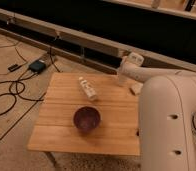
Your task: Place the pepper in the ceramic cup
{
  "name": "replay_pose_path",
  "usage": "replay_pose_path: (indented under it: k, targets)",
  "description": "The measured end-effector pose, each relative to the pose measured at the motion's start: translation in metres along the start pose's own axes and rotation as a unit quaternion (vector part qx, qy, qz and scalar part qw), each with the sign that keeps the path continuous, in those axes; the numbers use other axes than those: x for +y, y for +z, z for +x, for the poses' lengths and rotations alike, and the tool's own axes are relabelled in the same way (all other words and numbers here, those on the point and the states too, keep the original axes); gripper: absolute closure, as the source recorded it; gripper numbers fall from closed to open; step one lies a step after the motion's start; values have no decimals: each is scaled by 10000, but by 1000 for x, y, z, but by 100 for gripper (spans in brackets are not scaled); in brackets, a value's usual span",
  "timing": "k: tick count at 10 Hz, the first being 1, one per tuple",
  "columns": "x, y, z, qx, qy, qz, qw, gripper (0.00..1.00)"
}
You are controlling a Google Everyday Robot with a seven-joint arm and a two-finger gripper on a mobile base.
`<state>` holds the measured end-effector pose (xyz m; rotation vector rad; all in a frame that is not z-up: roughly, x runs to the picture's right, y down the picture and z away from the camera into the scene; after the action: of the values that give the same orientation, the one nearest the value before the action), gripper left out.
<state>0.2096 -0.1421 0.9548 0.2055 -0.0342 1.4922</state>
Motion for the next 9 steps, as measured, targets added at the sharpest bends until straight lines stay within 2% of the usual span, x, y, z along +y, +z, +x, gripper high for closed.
replay_pose_path:
  k: [1,2,9]
  targets:
    - [2,-2,2,19,-6,1,10000,26]
    - [3,-3,3,27,-8,1,10000,22]
    - [3,-8,5,36,-6,46,10000,20]
